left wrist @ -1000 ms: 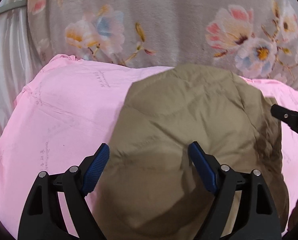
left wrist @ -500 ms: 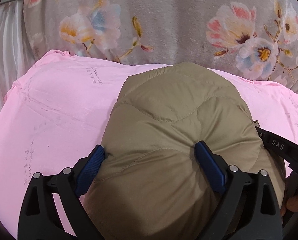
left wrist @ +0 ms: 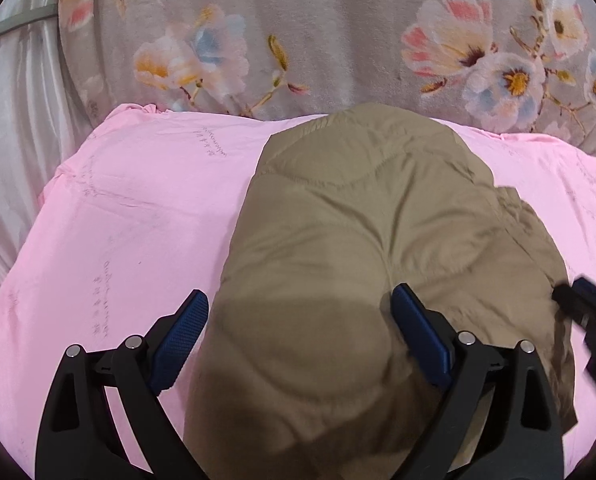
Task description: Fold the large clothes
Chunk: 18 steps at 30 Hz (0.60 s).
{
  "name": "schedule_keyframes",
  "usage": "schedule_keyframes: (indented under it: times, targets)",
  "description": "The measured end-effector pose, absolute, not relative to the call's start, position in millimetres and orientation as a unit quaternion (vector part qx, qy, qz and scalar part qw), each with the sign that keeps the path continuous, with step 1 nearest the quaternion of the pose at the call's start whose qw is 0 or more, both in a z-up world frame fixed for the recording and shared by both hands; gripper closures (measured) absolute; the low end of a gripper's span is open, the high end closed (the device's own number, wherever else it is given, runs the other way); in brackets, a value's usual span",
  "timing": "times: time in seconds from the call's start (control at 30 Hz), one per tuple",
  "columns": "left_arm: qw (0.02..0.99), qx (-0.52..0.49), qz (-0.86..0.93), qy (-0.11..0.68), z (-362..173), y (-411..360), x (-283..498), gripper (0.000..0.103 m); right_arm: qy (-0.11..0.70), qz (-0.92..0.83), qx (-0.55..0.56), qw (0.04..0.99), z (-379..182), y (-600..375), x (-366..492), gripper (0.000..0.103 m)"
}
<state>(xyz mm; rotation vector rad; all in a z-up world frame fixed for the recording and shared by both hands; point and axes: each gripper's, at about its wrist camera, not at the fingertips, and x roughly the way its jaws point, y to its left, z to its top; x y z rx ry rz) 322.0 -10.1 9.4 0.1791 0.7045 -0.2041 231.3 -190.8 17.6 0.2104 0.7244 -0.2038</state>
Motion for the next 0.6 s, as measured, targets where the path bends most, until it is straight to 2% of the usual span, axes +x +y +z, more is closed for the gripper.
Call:
schedule_keyframes:
  times: [0.17, 0.3, 0.6]
  targets:
    - [0.929, 0.109, -0.096, 0.339, 9, -6, 284, 0.012, 0.374, -0.113, 0.092, 0.916, -9, -183, 187, 0.068]
    - [0.929, 0.118, -0.096, 0.336, 7, -2, 255, 0.013, 0.376, -0.124, 0.088, 0.914, -11, -180, 157, 0.06]
    - [0.915, 0.138, -0.097, 0.367, -20, 5, 196, 0.013, 0.399, -0.129, 0.089, 0.903, -27, -173, 99, 0.058]
